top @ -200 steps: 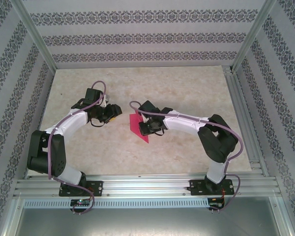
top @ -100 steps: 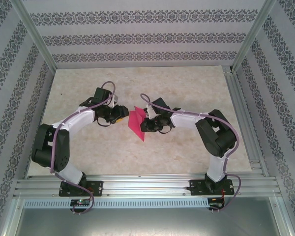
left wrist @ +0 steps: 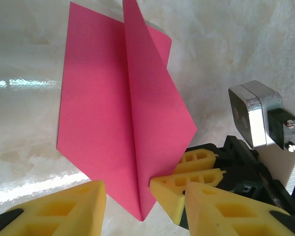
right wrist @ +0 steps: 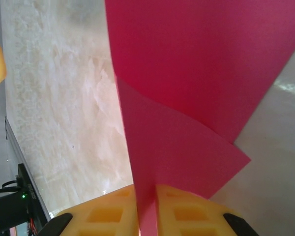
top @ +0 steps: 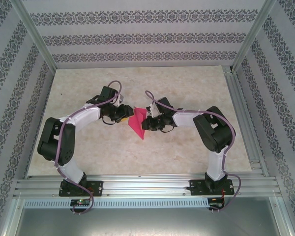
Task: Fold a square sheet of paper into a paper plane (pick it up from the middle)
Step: Fourth fold the wing at the center of the table.
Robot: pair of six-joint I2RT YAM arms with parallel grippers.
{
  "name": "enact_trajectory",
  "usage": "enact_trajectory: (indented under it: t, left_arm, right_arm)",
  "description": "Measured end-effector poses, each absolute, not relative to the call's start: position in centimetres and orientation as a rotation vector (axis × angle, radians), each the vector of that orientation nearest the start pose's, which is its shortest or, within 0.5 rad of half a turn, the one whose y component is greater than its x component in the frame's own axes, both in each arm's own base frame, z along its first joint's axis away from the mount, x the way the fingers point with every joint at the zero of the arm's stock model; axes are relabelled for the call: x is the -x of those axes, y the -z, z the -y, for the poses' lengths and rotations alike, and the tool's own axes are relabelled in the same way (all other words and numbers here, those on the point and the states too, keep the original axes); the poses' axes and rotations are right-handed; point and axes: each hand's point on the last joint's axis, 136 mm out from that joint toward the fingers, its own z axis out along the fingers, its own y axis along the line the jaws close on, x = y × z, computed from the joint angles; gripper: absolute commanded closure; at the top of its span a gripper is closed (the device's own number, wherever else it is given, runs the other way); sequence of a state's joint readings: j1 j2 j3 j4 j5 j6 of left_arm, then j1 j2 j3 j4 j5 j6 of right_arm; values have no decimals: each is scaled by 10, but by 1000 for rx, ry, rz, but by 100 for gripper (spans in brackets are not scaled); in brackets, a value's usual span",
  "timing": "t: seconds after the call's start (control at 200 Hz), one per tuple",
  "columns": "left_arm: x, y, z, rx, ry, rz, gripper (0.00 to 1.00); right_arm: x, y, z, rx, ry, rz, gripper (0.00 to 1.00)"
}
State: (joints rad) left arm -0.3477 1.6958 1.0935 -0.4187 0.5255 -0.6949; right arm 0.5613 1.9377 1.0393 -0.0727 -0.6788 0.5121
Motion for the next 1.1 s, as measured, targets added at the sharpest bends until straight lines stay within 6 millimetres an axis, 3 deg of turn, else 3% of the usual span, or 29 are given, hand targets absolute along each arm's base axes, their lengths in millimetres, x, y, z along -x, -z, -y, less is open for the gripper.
enact_trajectory:
  t: [0.325, 0.679, 1.104]
  left_arm:
    - [-352, -86, 231, 266, 1032, -2765, 56]
    - [-353, -76, 251, 215, 1057, -2791, 61]
    - [-358, -66, 254, 257, 1063, -2800, 70]
  right_arm:
    - [-313, -24, -309, 241, -1282, -2687, 84]
    - [-315, -23, -309, 215, -1294, -2688, 82]
    - [-318, -20, -312, 207, -1284, -2732, 86]
